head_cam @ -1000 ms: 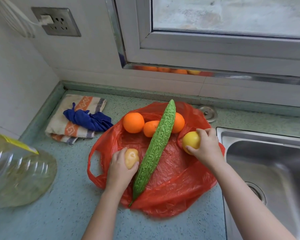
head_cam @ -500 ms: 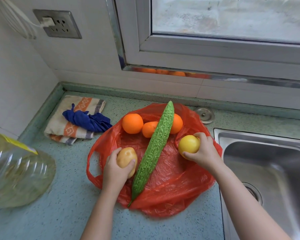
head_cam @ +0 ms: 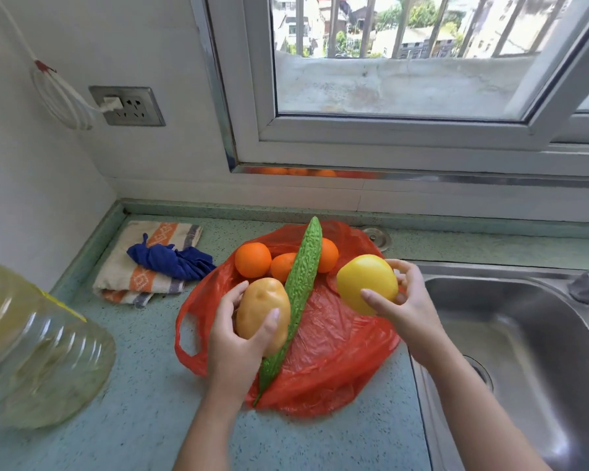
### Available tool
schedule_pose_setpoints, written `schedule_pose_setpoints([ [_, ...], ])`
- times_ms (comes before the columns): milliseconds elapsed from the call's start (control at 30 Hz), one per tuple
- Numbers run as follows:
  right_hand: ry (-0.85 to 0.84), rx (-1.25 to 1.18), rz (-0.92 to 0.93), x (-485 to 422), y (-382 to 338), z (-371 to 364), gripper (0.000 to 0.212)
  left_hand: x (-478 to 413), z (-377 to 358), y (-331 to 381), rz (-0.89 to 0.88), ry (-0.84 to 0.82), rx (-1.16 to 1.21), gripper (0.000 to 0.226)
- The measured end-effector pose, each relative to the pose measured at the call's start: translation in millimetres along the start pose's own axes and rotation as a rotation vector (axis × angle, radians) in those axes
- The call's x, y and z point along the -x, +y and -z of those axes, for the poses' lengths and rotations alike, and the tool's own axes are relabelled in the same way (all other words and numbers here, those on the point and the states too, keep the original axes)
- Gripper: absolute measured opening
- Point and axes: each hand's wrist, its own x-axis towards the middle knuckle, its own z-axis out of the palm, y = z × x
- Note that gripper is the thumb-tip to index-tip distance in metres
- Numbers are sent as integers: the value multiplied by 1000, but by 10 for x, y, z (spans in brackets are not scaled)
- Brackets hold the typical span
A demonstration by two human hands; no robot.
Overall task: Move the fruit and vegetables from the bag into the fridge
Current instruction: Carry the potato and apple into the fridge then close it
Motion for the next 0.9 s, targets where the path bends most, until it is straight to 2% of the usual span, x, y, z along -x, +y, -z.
schedule_pose_setpoints([
  [200, 79, -73, 82, 520, -170, 269, 68, 236, -179, 241, -47, -195, 145, 54],
  [367, 186, -88, 121, 978, -212, 520, 67, 410, -378, 295, -63, -338, 192, 53],
  [600, 460, -113, 101, 1669, -83, 891, 80, 726, -770, 404, -63, -650, 249, 53],
  [900, 806, -144, 195, 2767, -2, 1549, 71, 1560, -1464, 866, -230, -1021, 234, 55],
])
